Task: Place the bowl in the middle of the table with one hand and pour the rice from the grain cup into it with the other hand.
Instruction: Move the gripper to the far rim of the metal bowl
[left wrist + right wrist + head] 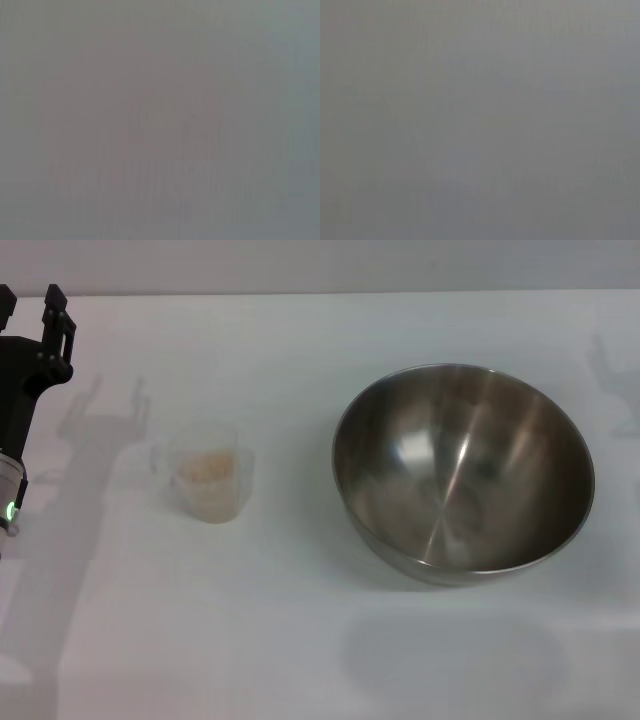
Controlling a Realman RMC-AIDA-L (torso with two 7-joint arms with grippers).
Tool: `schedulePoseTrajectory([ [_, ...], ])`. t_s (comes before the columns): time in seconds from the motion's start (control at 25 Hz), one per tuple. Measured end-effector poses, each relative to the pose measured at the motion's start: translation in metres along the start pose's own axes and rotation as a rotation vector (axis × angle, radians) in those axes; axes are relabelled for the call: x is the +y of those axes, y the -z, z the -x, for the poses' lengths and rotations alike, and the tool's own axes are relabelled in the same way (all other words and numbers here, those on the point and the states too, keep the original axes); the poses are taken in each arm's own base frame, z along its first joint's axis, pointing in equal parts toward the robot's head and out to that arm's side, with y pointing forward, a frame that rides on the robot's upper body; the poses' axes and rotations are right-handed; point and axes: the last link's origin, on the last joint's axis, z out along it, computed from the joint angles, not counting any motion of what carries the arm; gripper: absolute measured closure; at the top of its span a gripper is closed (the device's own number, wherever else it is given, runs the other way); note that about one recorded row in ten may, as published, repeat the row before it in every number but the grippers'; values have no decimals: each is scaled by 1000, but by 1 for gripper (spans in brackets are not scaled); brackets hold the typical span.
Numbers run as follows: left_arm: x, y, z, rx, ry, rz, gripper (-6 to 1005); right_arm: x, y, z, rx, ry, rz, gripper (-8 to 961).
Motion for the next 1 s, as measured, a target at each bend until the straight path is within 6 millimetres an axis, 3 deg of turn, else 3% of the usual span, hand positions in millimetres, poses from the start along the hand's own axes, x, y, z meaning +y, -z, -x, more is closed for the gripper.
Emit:
schedulePoseTrajectory([
  [0.76,0,-1,0,1,0,1,482,4,0,0,1,-1,17,203],
  [1.0,0,-1,0,1,0,2,482,12,-19,2,97,-34,41,204],
])
